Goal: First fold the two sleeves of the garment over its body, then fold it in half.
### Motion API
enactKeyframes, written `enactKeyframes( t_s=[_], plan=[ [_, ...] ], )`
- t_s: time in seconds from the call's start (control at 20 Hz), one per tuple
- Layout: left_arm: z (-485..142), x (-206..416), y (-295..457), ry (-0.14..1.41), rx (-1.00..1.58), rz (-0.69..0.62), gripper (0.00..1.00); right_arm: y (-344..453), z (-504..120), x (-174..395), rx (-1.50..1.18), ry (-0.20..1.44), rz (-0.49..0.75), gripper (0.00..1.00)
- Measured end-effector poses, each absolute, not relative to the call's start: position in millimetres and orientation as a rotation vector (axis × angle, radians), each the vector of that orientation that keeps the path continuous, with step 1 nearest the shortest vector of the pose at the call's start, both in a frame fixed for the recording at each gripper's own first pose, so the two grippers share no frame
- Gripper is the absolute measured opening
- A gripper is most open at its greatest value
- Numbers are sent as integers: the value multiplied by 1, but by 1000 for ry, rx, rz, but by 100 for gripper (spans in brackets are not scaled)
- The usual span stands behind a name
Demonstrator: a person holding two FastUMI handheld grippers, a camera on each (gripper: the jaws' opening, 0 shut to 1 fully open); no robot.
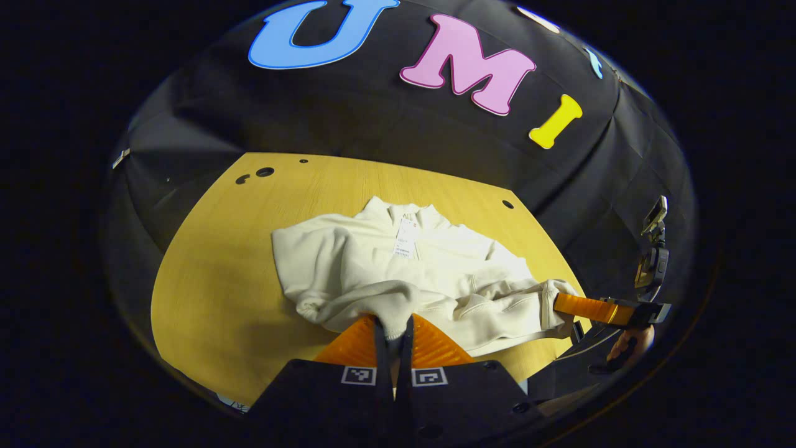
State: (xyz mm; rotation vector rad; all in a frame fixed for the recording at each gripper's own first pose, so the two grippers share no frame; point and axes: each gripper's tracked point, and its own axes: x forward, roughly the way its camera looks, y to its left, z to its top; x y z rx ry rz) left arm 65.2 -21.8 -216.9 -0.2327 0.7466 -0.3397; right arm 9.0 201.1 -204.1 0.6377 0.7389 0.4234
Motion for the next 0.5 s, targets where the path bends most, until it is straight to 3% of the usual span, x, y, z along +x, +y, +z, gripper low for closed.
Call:
enactKeyframes(
  t_s=[0.5],
  plan=[
    [-234,159,-27,733,-257,-240,6,219,-219,109,735,719,325,14]
  ],
)
